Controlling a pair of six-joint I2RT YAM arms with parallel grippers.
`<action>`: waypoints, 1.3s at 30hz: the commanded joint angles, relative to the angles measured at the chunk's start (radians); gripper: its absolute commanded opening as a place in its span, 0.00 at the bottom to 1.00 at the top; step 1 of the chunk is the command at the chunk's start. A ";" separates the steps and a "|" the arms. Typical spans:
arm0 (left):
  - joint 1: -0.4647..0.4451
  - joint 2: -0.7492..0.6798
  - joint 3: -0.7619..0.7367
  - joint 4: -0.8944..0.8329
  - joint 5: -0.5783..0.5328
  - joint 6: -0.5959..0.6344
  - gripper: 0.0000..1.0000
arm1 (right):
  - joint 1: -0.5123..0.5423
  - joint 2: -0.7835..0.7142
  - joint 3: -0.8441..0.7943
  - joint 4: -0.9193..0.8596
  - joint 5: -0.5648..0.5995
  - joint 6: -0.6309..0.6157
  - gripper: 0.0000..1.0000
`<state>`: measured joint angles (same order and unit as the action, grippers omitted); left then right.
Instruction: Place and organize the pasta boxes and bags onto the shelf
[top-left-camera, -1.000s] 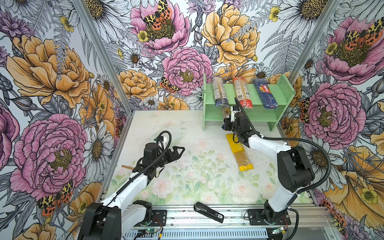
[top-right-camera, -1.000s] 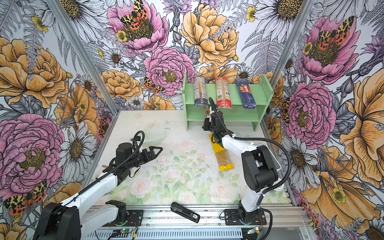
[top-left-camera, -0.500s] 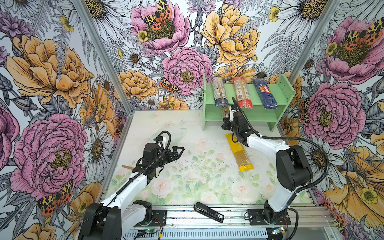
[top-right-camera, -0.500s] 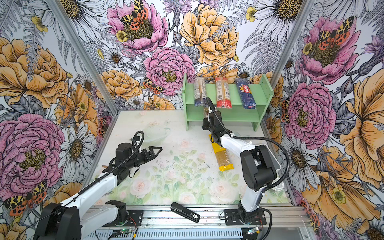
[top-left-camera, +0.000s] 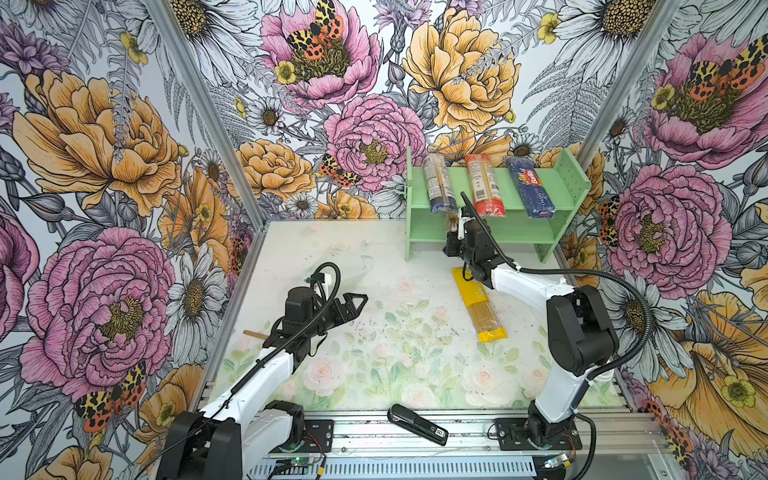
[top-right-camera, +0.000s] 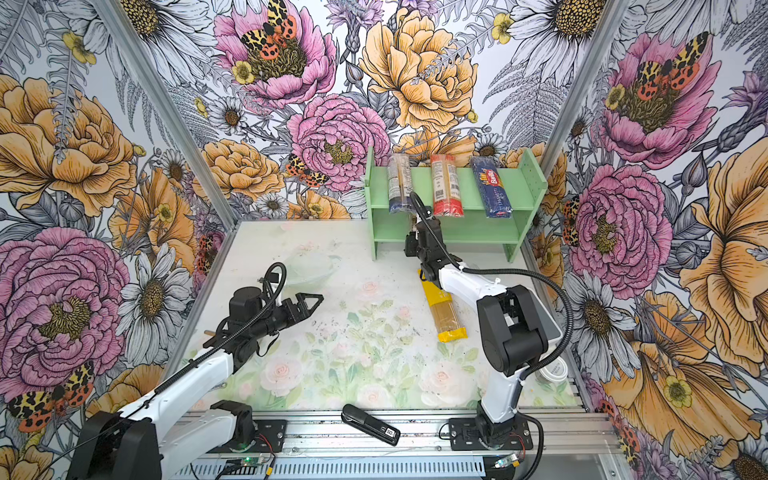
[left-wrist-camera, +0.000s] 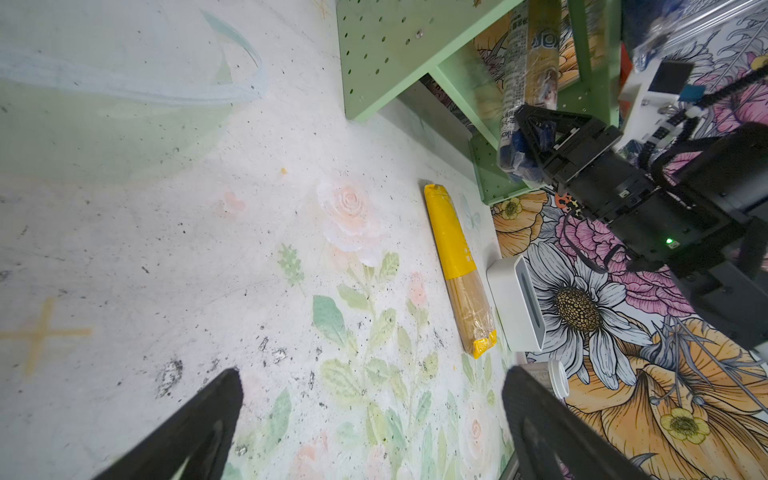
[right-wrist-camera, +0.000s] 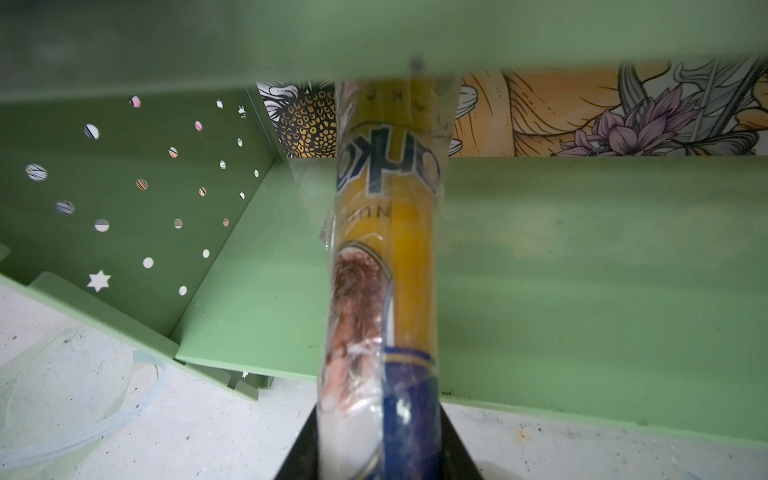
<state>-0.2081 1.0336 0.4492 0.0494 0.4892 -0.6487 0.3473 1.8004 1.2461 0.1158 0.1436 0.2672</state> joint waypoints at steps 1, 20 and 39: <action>0.010 -0.014 -0.007 0.004 0.022 0.005 0.99 | -0.002 -0.018 0.072 0.181 0.036 -0.017 0.00; 0.017 -0.011 0.002 -0.010 0.023 0.009 0.99 | -0.029 0.022 0.063 0.223 0.051 -0.008 0.00; 0.028 -0.040 0.002 -0.044 0.021 0.018 0.99 | -0.033 0.063 0.042 0.222 0.054 0.008 0.00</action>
<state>-0.1898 1.0096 0.4492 0.0105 0.4915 -0.6483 0.3191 1.8687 1.2472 0.1688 0.1658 0.2695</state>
